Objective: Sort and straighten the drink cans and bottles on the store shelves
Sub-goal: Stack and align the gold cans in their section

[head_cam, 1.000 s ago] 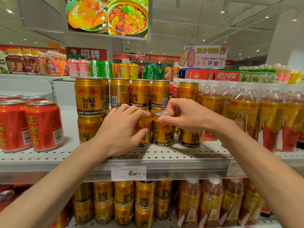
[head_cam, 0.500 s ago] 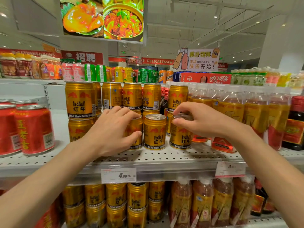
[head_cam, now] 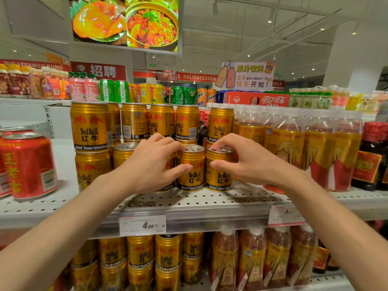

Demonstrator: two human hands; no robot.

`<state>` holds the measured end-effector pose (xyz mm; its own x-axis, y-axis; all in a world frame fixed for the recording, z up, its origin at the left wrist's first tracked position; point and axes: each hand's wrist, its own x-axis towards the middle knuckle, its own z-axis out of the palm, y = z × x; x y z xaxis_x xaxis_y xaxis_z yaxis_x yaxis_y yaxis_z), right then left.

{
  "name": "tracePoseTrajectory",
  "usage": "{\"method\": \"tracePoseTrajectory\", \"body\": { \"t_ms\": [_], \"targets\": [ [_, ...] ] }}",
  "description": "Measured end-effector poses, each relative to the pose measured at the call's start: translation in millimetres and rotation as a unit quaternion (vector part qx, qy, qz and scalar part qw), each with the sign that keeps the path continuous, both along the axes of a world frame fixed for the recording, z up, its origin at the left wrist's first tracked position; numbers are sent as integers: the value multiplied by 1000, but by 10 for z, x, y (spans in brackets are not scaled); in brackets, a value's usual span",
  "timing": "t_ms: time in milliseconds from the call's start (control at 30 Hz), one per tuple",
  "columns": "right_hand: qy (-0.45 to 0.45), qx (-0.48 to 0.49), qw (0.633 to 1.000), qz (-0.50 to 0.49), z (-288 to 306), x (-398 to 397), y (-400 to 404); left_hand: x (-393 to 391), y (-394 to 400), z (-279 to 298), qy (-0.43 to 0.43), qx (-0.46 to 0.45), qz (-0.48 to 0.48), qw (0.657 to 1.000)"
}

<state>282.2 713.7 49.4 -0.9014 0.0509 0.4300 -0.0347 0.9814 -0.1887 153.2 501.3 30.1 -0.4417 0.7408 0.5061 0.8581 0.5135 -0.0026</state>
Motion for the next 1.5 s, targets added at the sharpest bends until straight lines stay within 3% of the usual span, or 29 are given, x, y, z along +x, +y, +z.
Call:
{"method": "tracePoseTrajectory", "body": {
  "t_ms": [300,433,567,1133,1300,1500],
  "targets": [
    [41,5,999,-2,-40,-44,-122,-2,-101,-39,24,2,-20,1000],
    [47,39,998,3,-72,-137,-312,-77,-317,-115,81,62,47,994],
    [54,85,995,-26,-225,-216,-395,-104,-434,-222,80,55,90,991],
    [74,58,994,-61,-329,-229,-441,-148,-404,-335,104,86,95,986],
    [87,35,994,-53,-343,-198,-476,-162,-409,-348,98,106,72,987],
    [169,-66,981,-63,-410,55,-654,-99,-566,-470,60,211,-55,974]
  ]
}}
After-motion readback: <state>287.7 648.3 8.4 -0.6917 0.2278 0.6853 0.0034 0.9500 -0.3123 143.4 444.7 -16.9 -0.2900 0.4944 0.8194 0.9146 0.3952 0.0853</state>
